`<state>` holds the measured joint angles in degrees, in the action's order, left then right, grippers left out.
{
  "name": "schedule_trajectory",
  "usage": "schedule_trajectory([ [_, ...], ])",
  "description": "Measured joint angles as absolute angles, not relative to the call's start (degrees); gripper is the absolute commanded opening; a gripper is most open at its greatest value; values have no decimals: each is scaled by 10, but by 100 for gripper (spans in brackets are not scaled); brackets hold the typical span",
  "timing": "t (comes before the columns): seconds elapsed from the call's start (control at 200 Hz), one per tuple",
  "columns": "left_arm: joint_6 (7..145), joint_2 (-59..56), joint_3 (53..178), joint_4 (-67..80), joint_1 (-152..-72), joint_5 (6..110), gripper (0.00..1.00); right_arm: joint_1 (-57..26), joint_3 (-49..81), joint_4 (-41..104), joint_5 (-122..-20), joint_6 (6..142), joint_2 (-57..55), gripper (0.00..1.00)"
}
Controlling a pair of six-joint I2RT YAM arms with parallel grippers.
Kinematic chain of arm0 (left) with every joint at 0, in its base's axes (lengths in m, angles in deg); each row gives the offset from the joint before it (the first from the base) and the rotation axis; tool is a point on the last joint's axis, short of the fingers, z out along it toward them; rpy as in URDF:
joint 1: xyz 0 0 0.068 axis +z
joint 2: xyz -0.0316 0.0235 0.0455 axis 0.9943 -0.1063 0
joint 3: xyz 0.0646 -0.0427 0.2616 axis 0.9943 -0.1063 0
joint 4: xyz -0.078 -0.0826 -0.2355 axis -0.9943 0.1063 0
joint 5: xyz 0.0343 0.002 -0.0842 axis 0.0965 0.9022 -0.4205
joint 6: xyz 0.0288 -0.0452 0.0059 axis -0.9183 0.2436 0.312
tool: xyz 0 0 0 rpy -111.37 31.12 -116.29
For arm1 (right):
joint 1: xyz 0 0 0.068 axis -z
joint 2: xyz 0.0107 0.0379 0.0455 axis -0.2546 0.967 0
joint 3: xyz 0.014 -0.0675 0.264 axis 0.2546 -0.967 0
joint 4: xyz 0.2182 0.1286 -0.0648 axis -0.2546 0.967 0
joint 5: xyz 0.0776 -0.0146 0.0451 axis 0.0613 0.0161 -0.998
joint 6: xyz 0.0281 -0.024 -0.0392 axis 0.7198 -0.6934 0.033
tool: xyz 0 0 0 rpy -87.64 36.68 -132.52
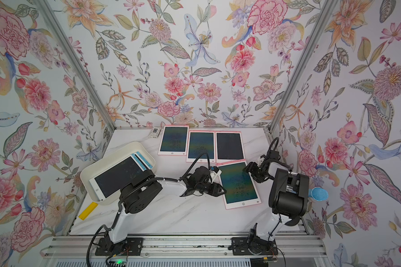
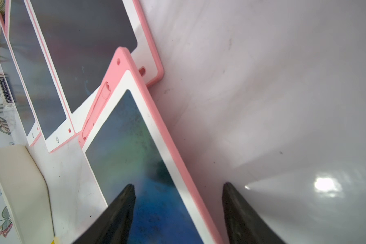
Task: Take out the writing tablet from the storage box
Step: Place the writing tablet at the center of the board.
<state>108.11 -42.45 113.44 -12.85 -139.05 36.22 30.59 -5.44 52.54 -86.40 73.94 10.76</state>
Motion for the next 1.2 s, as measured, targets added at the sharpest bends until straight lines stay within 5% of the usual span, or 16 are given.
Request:
schedule_trajectory([
  [1.196, 1092, -460, 1207, -92, -1335, 398, 51, 268, -136, 429, -787, 785, 48, 75],
])
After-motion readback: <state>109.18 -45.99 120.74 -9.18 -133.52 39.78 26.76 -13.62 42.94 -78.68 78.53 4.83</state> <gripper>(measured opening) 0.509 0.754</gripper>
